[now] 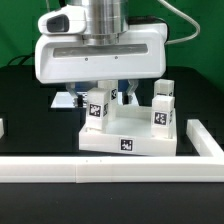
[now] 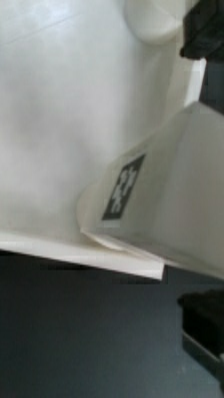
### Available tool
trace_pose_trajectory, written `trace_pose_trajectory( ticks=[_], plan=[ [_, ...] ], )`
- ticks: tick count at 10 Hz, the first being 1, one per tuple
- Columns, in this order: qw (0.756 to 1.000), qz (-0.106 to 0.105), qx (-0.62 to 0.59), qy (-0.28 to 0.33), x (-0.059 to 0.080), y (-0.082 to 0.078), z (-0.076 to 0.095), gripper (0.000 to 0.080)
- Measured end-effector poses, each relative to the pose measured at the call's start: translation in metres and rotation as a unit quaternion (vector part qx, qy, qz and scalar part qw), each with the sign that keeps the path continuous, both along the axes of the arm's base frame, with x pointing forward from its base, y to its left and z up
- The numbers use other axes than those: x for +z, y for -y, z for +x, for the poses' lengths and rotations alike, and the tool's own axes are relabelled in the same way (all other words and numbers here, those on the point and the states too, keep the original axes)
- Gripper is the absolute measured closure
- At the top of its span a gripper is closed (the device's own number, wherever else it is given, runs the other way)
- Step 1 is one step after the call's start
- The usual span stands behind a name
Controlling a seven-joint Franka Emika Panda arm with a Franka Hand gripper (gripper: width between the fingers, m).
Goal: Assemble square table
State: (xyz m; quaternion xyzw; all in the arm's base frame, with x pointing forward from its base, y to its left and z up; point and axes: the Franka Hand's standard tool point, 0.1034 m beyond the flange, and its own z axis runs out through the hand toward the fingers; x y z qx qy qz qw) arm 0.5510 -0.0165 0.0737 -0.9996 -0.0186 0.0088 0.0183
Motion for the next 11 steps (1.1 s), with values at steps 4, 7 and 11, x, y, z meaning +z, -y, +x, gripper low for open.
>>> trace_pose_trajectory(
  ticks=[4, 7, 11],
  plan=[
    [1.000, 0.001, -0.003, 0.003, 0.0058, 0.0076, -0.0094, 0.0150],
    [1.000, 0.000, -0.004, 0.003, 0.0028, 0.0081, -0.0114, 0.0275],
    [1.000, 0.000, -0.004, 0.003, 0.0026, 0.0083, -0.0115, 0.0509]
  ],
)
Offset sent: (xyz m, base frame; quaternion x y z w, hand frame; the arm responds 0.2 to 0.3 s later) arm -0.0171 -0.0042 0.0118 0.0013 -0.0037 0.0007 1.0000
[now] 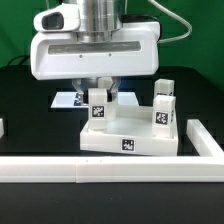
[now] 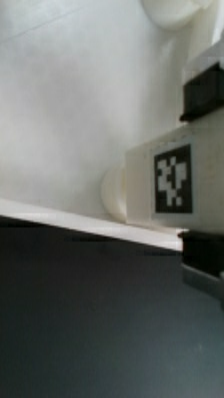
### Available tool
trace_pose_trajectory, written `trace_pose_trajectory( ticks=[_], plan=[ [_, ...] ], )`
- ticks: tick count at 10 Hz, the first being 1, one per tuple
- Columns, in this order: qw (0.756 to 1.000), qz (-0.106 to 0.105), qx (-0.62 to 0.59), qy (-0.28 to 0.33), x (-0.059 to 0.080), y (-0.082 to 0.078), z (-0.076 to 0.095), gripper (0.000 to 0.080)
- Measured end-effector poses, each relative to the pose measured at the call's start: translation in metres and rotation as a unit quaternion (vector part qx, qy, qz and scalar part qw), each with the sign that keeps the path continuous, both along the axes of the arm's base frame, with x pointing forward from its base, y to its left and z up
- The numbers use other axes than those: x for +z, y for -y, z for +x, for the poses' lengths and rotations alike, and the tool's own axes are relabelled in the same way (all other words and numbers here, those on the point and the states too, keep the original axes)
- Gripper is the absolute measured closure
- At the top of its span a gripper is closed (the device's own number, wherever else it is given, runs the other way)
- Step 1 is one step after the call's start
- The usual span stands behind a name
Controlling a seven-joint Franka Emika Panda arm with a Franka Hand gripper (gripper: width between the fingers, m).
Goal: Assemble square table
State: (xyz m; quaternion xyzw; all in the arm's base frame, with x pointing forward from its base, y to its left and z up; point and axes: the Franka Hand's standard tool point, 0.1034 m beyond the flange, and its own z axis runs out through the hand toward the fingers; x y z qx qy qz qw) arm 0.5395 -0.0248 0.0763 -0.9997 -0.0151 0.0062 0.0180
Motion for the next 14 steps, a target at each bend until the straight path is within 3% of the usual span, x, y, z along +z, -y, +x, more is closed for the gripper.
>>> trace_pose_trajectory(
  ticks=[4, 8, 10, 14],
  plan=[
    [1.000, 0.000, -0.023, -0.001, 0.000, 0.000, 0.000, 0.0509],
    [0.984, -0.001, -0.176, 0.010, 0.000, -0.005, 0.003, 0.0509],
    [0.970, -0.002, -0.241, 0.020, -0.001, -0.010, 0.005, 0.0508],
    [0.916, 0.011, -0.400, 0.025, -0.001, -0.021, 0.009, 0.0508]
  ],
)
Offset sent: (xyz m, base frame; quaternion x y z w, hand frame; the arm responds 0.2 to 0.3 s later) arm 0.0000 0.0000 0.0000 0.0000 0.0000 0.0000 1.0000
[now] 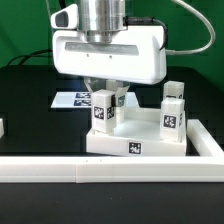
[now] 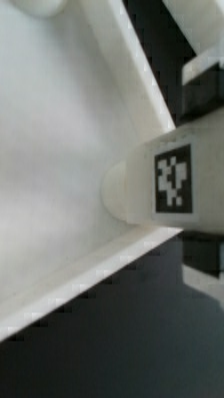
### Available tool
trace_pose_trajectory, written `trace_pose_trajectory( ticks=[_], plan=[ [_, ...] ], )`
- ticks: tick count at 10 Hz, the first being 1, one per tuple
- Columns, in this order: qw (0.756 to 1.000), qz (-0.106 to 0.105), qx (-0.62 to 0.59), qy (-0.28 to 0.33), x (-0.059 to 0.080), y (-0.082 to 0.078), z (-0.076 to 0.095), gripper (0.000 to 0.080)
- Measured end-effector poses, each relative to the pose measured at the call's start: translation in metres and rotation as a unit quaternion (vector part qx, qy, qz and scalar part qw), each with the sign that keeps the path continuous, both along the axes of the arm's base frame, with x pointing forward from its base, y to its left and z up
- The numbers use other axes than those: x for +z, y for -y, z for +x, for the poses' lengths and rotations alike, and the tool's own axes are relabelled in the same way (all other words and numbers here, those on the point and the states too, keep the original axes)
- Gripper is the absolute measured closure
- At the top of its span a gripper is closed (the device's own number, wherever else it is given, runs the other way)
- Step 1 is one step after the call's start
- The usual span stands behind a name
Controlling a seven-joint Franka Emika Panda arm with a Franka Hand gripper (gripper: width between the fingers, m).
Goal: Assemble square table
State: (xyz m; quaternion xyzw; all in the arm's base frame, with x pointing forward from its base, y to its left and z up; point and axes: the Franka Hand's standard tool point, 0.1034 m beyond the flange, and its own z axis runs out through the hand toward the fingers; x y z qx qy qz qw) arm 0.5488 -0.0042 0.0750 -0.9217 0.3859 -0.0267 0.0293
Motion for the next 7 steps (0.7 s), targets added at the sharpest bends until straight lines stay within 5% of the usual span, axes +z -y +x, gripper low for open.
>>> trace_pose_trajectory(
  ticks=[4, 6, 7],
  plan=[
    [0.997, 0.010, -0.080, -0.002, -0.0004, -0.0040, 0.0010, 0.0438],
    [1.000, 0.004, -0.023, -0.002, -0.0034, 0.0006, 0.0004, 0.0166],
    [1.000, 0.004, -0.013, -0.002, -0.0034, 0.0004, 0.0016, 0.0166]
  ],
)
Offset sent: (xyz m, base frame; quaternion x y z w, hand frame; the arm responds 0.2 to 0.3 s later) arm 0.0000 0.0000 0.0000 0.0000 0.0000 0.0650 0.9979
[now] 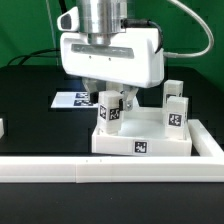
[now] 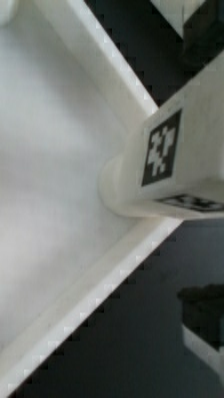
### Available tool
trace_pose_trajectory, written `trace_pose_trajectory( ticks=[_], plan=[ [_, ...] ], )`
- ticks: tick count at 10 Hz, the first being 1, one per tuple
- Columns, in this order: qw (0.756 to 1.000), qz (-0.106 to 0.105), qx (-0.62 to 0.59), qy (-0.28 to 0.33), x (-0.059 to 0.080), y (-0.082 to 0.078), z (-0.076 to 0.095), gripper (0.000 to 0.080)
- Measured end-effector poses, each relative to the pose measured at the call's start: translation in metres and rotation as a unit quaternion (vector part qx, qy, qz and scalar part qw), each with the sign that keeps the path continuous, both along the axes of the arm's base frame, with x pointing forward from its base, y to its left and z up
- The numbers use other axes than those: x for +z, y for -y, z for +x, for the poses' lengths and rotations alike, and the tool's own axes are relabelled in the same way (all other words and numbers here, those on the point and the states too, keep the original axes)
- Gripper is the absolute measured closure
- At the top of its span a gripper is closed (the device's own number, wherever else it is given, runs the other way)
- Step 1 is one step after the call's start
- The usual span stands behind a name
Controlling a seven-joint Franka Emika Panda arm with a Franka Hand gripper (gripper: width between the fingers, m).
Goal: Assemble square table
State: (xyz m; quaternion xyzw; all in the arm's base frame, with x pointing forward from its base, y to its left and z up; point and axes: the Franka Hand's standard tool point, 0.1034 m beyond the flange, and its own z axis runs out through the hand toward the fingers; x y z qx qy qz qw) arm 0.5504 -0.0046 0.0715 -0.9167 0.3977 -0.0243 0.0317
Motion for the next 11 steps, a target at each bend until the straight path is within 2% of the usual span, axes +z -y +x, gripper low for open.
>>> trace_pose_trajectory(
  ticks=[5, 8, 11],
  plan=[
    [0.984, -0.011, 0.179, 0.002, 0.0002, 0.0035, 0.0009, 0.0151],
    [0.955, -0.019, 0.295, 0.005, -0.0014, 0.0046, -0.0001, 0.0151],
    [0.915, -0.030, 0.402, 0.007, -0.0010, 0.0020, 0.0006, 0.0151]
  ],
)
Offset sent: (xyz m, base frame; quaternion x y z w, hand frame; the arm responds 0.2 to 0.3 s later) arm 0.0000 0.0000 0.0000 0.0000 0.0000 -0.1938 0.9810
